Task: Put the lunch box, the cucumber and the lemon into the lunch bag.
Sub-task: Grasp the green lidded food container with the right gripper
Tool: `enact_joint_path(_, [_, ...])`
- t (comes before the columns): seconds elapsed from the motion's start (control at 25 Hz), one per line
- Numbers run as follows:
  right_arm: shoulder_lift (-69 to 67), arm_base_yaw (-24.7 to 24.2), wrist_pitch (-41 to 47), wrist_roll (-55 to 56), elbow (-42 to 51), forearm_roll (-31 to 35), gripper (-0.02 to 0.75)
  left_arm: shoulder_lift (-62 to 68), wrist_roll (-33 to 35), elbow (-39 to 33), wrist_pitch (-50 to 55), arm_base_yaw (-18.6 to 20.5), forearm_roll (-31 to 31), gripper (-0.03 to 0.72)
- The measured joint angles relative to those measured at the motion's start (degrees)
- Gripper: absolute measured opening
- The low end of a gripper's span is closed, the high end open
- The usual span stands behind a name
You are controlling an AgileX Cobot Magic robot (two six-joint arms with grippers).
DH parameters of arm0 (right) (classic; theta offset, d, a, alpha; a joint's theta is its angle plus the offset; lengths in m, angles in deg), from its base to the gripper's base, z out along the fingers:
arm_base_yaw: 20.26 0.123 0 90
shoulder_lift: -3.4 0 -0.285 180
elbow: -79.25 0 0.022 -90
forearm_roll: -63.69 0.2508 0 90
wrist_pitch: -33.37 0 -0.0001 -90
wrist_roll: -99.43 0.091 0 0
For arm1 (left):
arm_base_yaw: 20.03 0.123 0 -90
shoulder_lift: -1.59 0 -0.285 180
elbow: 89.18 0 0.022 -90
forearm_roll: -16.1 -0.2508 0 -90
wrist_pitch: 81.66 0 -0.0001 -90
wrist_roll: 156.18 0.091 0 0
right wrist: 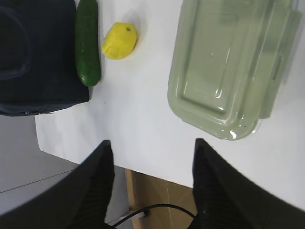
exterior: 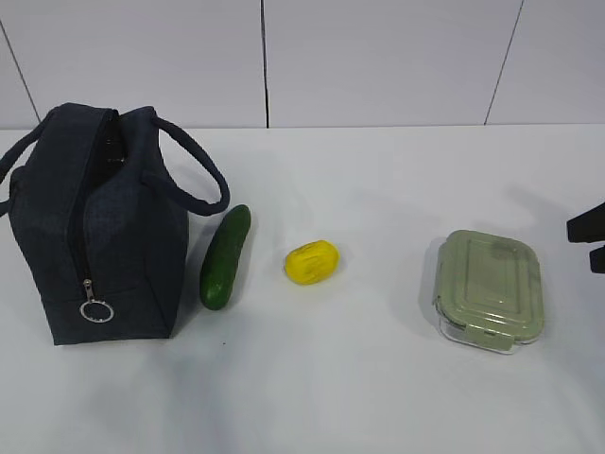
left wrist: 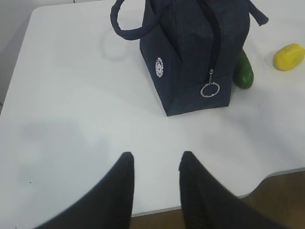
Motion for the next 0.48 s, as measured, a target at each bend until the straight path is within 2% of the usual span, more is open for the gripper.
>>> enact_joint_path(0.28, [-2.54,-0.13,-0.1,-0.23,0.0,-3.13,0.406,0.0,0.0,0.0,0.0,0.0,-0.02,0.24])
enact_joint_path(0.48, [-2.54,-0.13,-0.1,-0.33,-0.1,-2.23,0.406,0.0,0.0,0.0,0.0,0.0,-0.12,0.24])
